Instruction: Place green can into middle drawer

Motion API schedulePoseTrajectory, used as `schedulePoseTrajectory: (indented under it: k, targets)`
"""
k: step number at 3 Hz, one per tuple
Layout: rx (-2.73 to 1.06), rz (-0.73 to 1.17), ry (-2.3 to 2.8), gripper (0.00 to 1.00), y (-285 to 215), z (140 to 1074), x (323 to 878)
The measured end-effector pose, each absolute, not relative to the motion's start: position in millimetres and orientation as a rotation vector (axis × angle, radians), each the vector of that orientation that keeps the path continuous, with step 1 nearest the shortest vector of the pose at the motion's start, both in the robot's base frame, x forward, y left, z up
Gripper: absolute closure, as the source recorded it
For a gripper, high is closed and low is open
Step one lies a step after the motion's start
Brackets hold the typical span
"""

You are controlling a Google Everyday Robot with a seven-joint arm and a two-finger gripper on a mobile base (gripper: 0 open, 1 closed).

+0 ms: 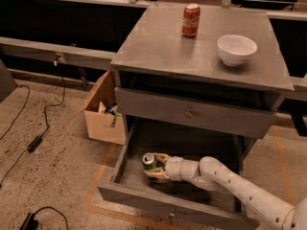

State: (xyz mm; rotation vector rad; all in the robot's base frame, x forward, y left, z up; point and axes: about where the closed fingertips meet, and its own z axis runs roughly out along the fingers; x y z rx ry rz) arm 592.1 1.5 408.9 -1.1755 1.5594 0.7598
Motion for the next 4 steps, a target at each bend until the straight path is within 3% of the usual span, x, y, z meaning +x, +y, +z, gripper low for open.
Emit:
schedulePoseTrajectory:
  k: [1, 2, 4]
  targets:
    - [-1.195, 0.751, 1.595, 0.06, -5, 418, 588]
    - [-1.177, 0.692, 1.623, 0.09, -24, 441, 587]
    - [-1.148, 0.595, 1.708, 0.36, -90, 503, 562]
